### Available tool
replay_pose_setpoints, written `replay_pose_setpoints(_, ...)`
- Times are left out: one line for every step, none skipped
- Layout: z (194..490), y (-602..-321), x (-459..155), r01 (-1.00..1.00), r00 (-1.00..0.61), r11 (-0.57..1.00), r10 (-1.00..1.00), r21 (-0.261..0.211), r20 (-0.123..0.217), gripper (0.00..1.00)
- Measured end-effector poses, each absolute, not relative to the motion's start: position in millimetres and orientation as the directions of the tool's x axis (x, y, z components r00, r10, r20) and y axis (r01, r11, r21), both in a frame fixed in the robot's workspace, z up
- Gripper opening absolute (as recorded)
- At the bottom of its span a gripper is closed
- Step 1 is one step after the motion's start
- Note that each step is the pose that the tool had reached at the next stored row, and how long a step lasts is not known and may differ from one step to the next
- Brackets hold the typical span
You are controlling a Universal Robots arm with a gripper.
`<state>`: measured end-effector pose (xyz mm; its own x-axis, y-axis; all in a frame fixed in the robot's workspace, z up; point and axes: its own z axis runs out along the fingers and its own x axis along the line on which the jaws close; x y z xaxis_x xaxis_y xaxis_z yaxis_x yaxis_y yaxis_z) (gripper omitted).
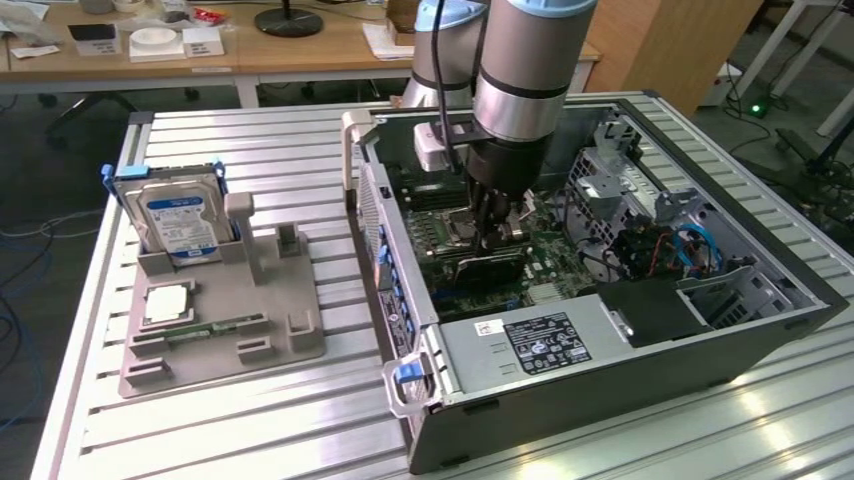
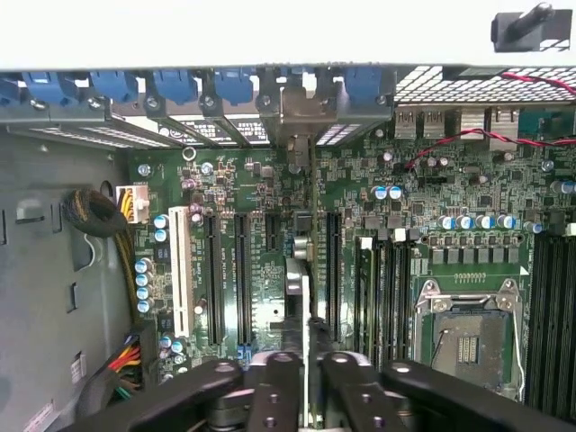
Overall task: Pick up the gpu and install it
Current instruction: 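Insert the gpu into the slot, then press down on the gpu until it lock into place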
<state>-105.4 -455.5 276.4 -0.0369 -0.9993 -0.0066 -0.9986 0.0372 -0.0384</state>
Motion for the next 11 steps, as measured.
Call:
replay_pose_setpoints(276.4, -455.5, -105.4, -0.999, -0.037, 0.037, -0.999, -0.039, -0.007, 0.15)
replay_pose_setpoints(276.4, -455.5, -105.4, -0.999, -0.037, 0.037, -0.999, -0.039, -0.007, 0.1)
replay_pose_setpoints(276.4, -455.5, -105.4, -0.999, -0.037, 0.037, -0.999, -0.038, -0.007, 0.1)
replay_pose_setpoints(276.4, -455.5, -105.4, -0.999, -0.037, 0.037, -0.999, -0.038, -0.007, 0.1)
replay_pose_setpoints(276.4, -455.5, -105.5, -0.999, -0.037, 0.037, -0.999, -0.038, -0.007, 0.1)
replay_pose_setpoints(276.4, -455.5, -105.5, -0.999, -0.037, 0.037, -0.999, -0.038, -0.007, 0.1)
replay_pose_setpoints(276.4, -455.5, -105.5, -0.999, -0.037, 0.037, -0.999, -0.038, -0.007, 0.1)
replay_pose_setpoints(276.4, -455.5, -105.4, -0.999, -0.037, 0.037, -0.999, -0.039, -0.007, 0.1)
replay_pose_setpoints(276.4, -455.5, -105.4, -0.999, -0.037, 0.037, -0.999, -0.038, -0.007, 0.1)
replay_pose_setpoints(276.4, -455.5, -105.4, -0.999, -0.037, 0.037, -0.999, -0.038, -0.007, 0.1)
replay_pose_setpoints(276.3, -455.5, -105.4, -0.999, -0.037, 0.037, -0.999, -0.038, -0.007, 0.1)
